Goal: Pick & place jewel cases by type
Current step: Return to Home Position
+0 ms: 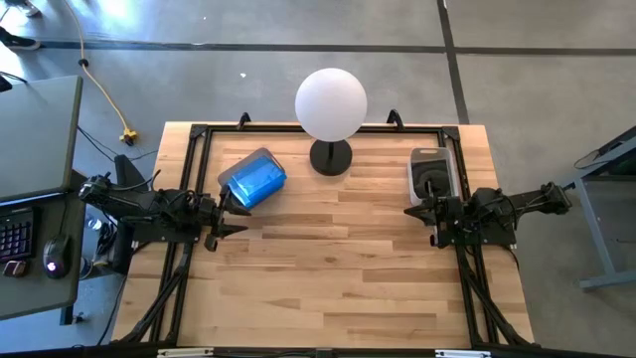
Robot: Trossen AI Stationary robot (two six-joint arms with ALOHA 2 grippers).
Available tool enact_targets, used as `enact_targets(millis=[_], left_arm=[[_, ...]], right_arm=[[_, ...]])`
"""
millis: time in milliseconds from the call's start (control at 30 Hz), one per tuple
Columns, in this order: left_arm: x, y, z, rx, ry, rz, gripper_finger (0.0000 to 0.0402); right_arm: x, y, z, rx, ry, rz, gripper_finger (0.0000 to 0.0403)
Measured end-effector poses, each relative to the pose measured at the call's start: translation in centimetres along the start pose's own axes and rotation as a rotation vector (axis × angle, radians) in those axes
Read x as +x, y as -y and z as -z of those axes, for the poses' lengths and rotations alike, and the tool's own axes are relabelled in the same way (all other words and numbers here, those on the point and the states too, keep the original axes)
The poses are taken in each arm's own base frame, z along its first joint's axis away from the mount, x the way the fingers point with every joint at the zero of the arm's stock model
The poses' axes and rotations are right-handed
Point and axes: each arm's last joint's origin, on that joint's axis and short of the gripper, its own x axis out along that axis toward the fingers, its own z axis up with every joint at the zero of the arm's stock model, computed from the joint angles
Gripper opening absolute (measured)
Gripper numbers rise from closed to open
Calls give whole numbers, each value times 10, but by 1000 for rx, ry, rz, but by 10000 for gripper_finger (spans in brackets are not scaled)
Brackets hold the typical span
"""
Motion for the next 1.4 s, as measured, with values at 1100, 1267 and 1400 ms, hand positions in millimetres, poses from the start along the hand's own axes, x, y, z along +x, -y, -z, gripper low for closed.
enact_targets(millis=[1100, 1267, 1400], left_arm=[[0, 0, 0, 0, -1, 0, 182], [0, 0, 0, 0, 0, 0, 182], [0, 0, 0, 0, 0, 0, 182]], right_arm=[[0, 0, 0, 1, 0, 1, 9], [0, 0, 0, 0, 0, 0, 5], [0, 0, 0, -1, 0, 0, 3]])
